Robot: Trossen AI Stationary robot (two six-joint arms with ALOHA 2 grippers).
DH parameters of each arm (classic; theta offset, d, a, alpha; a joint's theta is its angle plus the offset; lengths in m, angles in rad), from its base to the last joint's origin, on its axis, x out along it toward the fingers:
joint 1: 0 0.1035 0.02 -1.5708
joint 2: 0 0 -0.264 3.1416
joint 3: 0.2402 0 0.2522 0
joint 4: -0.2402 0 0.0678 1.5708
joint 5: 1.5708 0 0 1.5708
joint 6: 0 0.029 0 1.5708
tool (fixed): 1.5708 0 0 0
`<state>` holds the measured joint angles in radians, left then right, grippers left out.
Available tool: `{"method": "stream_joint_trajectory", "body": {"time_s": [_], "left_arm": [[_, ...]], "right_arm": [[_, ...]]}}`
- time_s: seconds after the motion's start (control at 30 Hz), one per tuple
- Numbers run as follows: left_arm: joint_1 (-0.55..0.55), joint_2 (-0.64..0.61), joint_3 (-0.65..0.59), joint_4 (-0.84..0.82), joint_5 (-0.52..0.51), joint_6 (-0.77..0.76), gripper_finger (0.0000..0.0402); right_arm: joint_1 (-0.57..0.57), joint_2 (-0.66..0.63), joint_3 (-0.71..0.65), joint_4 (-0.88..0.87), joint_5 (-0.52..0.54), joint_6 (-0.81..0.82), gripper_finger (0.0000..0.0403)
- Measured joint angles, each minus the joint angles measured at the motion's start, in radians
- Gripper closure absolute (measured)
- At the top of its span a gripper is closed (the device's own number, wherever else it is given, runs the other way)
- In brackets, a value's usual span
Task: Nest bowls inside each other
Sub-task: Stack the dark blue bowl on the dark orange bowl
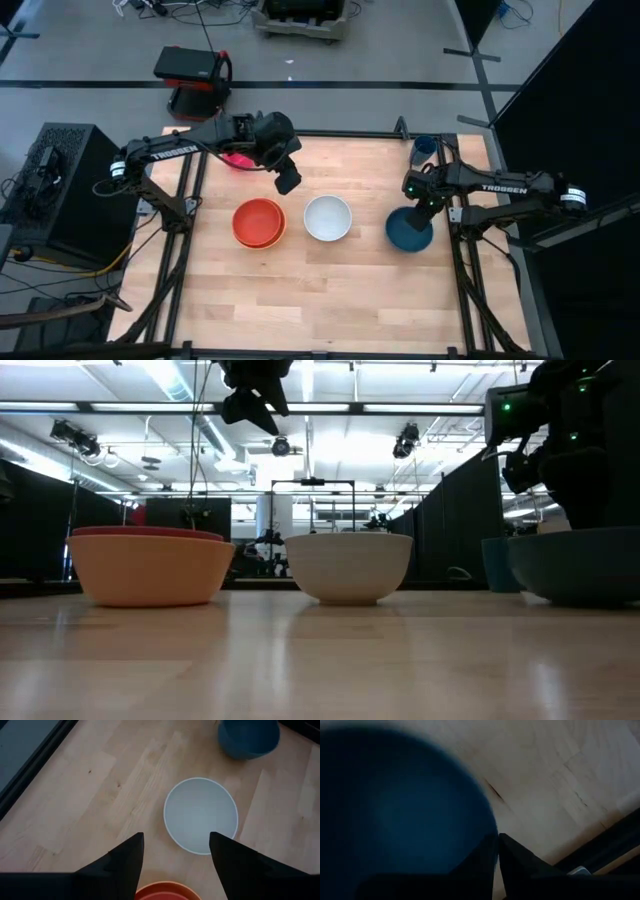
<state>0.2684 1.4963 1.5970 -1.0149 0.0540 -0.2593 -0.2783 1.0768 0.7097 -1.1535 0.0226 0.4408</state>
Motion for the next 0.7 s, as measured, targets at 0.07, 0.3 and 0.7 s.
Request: {"method": "stream_joint_trajectory", "body": {"time_s": [0.07, 0.3, 0.7], "left_arm": [[0.000, 0.000, 0.000, 0.000, 0.000, 0.000, 0.0188], [0.000, 0.000, 0.000, 0.000, 0.000, -0.002, 0.0188], [0.000, 0.000, 0.000, 0.108, -0.008, -0.051, 0.0188]], "right_arm": [[0.000, 0.001, 0.000, 0.000, 0.000, -0.001, 0.0401], [0.000, -0.002, 0.018, -0.002, -0.010, 0.001, 0.0402], [-0.045, 0.016, 0.299, 0.038, 0.034, -0.031, 0.0403]]}}
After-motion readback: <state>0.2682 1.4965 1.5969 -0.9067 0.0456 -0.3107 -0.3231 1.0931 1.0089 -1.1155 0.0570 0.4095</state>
